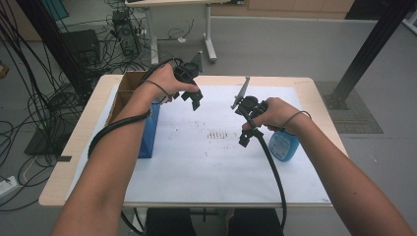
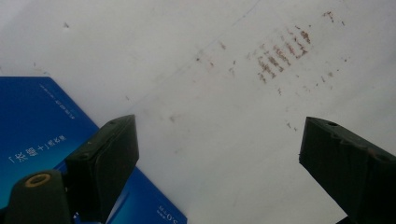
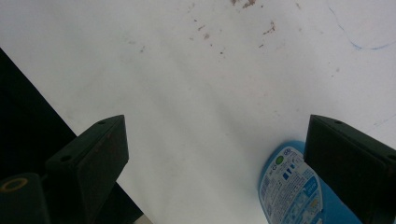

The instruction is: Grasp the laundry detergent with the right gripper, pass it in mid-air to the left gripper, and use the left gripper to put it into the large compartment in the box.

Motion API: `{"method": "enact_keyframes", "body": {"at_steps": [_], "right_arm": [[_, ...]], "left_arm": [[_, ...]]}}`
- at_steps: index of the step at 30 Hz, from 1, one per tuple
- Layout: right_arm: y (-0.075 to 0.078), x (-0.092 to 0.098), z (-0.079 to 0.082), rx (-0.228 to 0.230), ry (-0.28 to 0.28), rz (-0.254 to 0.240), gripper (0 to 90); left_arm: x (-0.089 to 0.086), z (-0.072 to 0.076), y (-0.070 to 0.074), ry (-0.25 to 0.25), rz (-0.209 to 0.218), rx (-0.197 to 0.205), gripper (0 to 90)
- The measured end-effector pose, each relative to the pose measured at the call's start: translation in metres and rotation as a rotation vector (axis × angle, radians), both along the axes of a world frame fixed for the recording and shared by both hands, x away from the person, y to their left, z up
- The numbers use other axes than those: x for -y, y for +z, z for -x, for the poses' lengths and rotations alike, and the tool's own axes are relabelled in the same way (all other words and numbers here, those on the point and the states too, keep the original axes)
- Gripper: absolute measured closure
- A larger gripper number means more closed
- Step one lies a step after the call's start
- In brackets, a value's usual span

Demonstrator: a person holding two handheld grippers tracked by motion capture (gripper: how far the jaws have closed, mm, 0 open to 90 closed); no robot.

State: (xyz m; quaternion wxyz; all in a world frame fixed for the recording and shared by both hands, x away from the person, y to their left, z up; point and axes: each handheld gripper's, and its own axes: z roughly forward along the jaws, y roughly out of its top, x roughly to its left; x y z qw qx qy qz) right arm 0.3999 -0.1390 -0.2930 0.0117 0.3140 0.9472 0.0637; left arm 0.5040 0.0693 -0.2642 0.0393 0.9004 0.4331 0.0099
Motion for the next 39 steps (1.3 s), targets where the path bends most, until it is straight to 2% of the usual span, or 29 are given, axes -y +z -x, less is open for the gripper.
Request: {"method": "enact_keyframes", "body": {"at_steps": [3, 8, 13, 14, 18, 21, 24, 31, 35, 39], "right_arm": [[0.001, 0.001, 0.0, 0.003, 0.006, -0.001, 6.5], [0.0, 0.005, 0.003, 0.007, 0.002, -0.035, 6.5], [0.0, 0.01, 0.007, 0.015, 0.001, -0.05, 6.5], [0.001, 0.013, 0.012, 0.023, 0.0, -0.056, 6.5], [0.001, 0.019, 0.017, 0.038, -0.002, -0.053, 6.5], [0.003, 0.027, 0.025, 0.049, -0.004, -0.071, 6.4], [0.003, 0.032, 0.033, 0.056, 0.004, -0.086, 6.4], [0.001, 0.042, 0.046, 0.075, 0.008, -0.103, 6.4], [-0.004, 0.047, 0.052, 0.082, 0.01, -0.096, 6.4], [-0.008, 0.054, 0.057, 0.085, 0.012, -0.104, 6.4]], "left_arm": [[0.001, 0.002, 0.0, 0.003, -0.002, 0.005, 12.3], [-0.001, 0.008, -0.001, 0.03, 0.009, 0.013, 12.4], [-0.006, 0.014, -0.002, 0.044, 0.002, 0.013, 12.3], [-0.009, 0.017, -0.003, 0.066, 0.017, 0.015, 12.3], [-0.013, 0.024, -0.004, 0.081, 0.028, 0.012, 12.2], [-0.018, 0.032, -0.001, 0.09, 0.032, 0.022, 12.2], [-0.021, 0.037, 0.0, 0.097, 0.064, 0.023, 12.1], [-0.022, 0.049, -0.001, 0.119, 0.037, 0.034, 11.8], [-0.024, 0.055, -0.002, 0.136, 0.033, 0.04, 11.7], [-0.025, 0.061, -0.003, 0.152, 0.056, 0.043, 11.7]]}}
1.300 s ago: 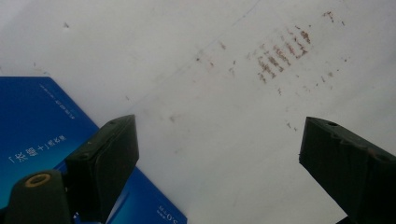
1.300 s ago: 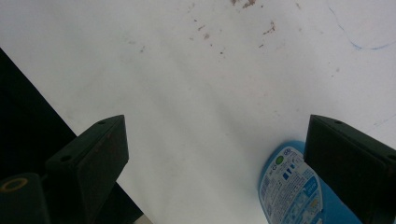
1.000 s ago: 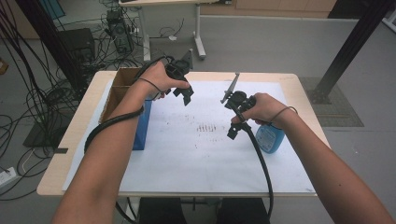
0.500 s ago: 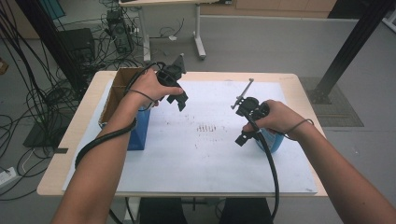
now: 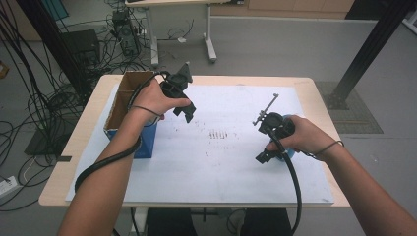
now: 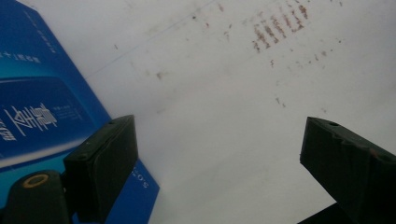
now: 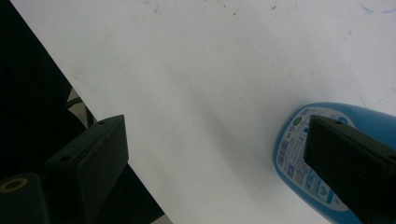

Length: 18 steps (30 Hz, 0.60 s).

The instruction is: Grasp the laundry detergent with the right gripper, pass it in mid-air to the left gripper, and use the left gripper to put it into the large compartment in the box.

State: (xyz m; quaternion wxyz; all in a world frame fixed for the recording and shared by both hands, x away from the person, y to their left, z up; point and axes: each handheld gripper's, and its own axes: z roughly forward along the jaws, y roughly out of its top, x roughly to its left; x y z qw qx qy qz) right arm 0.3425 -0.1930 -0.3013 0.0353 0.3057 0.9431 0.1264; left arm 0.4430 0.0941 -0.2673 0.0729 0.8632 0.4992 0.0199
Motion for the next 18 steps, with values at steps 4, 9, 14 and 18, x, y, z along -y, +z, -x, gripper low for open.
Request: {"method": "enact_keyframes", "body": {"at_steps": [4, 9, 14, 18], "right_arm": [[-0.004, 0.006, 0.005, -0.004, 0.006, -0.036, 6.4], [-0.011, 0.01, 0.013, -0.008, 0.025, -0.037, 6.4], [-0.014, 0.012, 0.022, -0.014, 0.041, -0.061, 6.7], [-0.019, 0.015, 0.028, -0.015, 0.048, -0.073, 6.7]], "left_arm": [[-0.001, 0.005, -0.003, 0.015, 0.001, 0.011, 11.6], [-0.003, 0.013, -0.008, 0.029, -0.014, 0.002, 11.5], [-0.004, 0.022, -0.009, 0.036, -0.005, 0.001, 11.4], [-0.005, 0.028, -0.012, 0.038, -0.006, 0.002, 11.4]]}}
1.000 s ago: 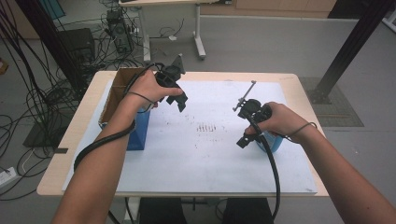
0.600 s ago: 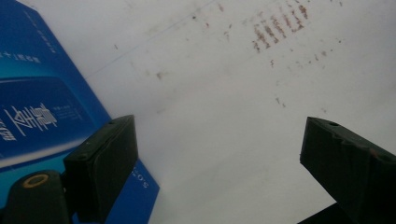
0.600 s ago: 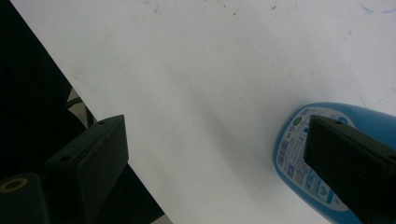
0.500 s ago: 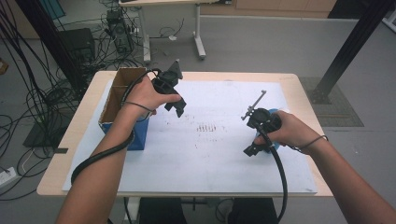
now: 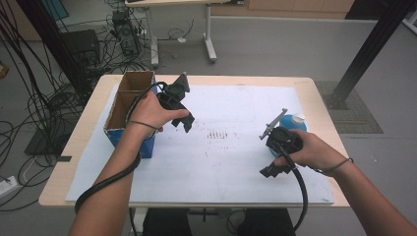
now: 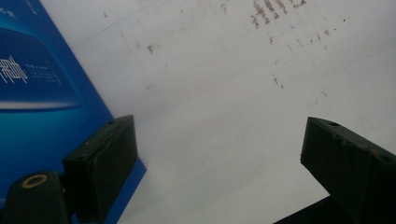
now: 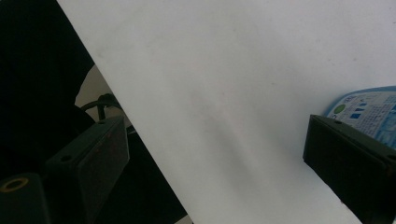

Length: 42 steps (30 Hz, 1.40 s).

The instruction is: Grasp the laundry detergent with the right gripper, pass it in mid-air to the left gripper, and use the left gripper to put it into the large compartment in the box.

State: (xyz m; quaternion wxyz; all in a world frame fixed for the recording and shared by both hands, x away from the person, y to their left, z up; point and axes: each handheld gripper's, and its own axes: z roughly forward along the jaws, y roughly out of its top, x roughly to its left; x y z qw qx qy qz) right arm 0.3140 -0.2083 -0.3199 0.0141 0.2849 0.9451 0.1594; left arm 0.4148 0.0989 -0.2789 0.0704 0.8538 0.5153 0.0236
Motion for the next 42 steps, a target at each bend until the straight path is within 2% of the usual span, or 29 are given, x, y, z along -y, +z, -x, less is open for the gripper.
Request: {"method": "enact_keyframes", "body": {"at_steps": [9, 14, 20, 28, 42], "right_arm": [[-0.015, 0.016, 0.013, -0.023, -0.019, -0.036, 6.7], [-0.022, 0.031, 0.018, -0.039, -0.056, -0.047, 6.7], [-0.025, 0.041, 0.021, -0.035, -0.081, -0.042, 6.6], [-0.027, 0.064, 0.028, -0.024, -0.125, -0.028, 6.4], [-0.03, 0.095, 0.032, -0.008, -0.212, -0.043, 6.2]], "left_arm": [[0.003, 0.005, -0.006, -0.004, -0.016, -0.005, 11.4], [0.006, 0.009, -0.005, -0.009, 0.002, -0.002, 11.1], [0.011, 0.014, -0.01, -0.013, -0.002, -0.004, 11.1], [0.014, 0.027, -0.014, -0.004, 0.005, 0.027, 11.0], [0.012, 0.048, -0.029, -0.015, 0.03, 0.016, 10.9]]}}
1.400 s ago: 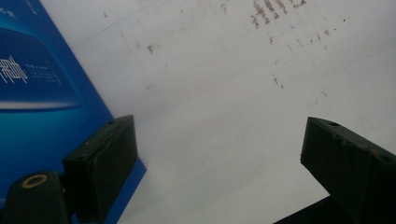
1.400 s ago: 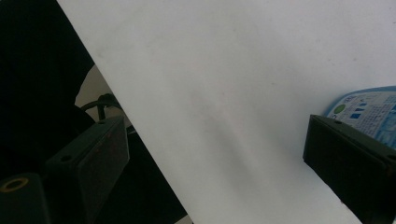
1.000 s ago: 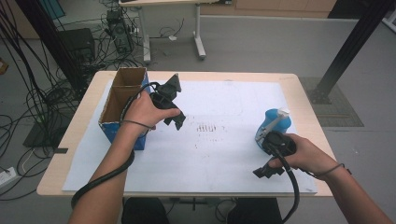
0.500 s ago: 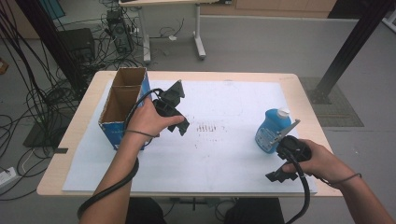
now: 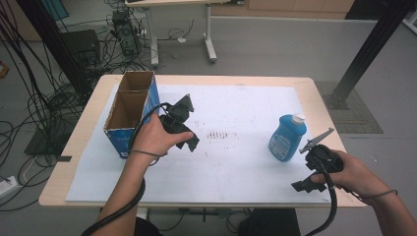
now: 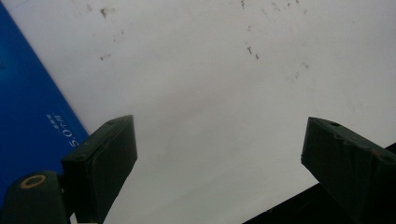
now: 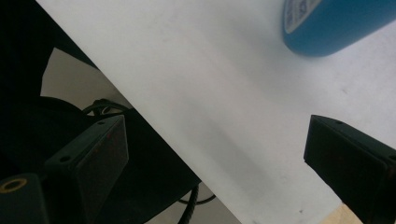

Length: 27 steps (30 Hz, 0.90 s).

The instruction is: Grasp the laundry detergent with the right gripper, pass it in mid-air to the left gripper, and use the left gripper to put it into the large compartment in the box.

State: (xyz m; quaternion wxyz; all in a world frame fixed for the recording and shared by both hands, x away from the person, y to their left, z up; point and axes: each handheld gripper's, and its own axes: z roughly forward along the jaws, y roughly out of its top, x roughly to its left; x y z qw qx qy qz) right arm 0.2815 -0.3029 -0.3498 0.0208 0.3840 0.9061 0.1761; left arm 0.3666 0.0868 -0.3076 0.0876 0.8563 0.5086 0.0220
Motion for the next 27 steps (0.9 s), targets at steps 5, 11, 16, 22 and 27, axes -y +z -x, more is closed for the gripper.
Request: {"method": "enact_keyframes", "body": {"at_steps": [5, 11, 16, 22, 27], "right_arm": [[0.001, 0.009, -0.001, 0.017, -0.04, -0.008, 5.8], [-0.005, 0.017, -0.005, 0.022, -0.073, 0.006, 5.8], [-0.007, 0.024, -0.01, 0.027, -0.101, 0.021, 5.8], [-0.01, 0.032, -0.015, 0.041, -0.119, 0.017, 5.8], [-0.013, 0.038, -0.021, 0.058, -0.142, 0.001, 5.8]], "left_arm": [[0.002, 0.007, -0.005, 0.001, 0.006, -0.001, 10.9], [0.006, 0.014, -0.012, -0.011, 0.009, -0.003, 10.8], [0.01, 0.019, -0.018, -0.006, 0.026, -0.009, 10.9], [0.014, 0.025, -0.022, 0.002, 0.016, -0.003, 10.9], [0.015, 0.028, -0.024, 0.002, 0.008, -0.002, 10.9]]}}
